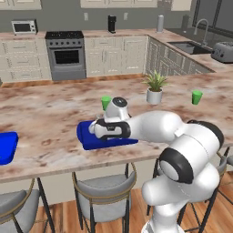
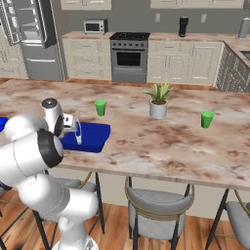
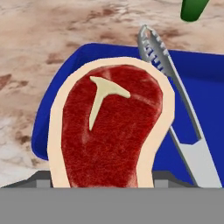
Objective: Gather the eggplant and sweet potato from the fridge and place them on a tray on the dining counter. Then gather the steak and chicken drumstick from the fridge and place them on the other tray.
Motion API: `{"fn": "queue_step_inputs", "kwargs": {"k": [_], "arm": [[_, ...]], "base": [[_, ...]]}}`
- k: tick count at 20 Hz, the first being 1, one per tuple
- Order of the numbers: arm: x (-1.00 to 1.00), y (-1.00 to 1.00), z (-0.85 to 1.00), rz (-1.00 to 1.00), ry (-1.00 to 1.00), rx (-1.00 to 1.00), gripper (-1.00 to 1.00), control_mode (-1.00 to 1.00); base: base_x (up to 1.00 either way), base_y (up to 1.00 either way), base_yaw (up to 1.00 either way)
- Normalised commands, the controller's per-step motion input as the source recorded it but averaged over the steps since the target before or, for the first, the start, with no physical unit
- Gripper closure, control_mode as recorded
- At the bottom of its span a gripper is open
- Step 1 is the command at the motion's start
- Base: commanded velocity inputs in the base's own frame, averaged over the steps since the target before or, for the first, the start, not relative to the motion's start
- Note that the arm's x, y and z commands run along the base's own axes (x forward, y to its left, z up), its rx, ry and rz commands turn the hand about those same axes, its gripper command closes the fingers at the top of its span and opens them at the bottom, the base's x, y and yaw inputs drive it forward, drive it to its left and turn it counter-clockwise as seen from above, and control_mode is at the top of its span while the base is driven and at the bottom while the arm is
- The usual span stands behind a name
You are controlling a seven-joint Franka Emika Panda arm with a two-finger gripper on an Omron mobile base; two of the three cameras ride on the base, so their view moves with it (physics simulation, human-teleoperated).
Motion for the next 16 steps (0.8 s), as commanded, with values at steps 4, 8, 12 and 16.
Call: {"fn": "queue_step_inputs", "kwargs": {"k": [4, 8, 12, 16], "arm": [[0.04, 0.05, -0.09, 0.00, 0.00, 0.00, 1.00, -1.00], [0.10, 0.03, -0.12, 0.00, 0.00, 0.00, 1.00, -1.00], [0.08, 0.03, -0.09, 0.00, 0.00, 0.00, 1.00, -1.00], [0.11, 0.01, -0.11, 0.00, 0.00, 0.00, 1.00, -1.00]], "base": [[0.00, 0.00, 0.00], [0.00, 0.00, 0.00], [0.00, 0.00, 0.00], [0.00, 0.00, 0.00]]}}
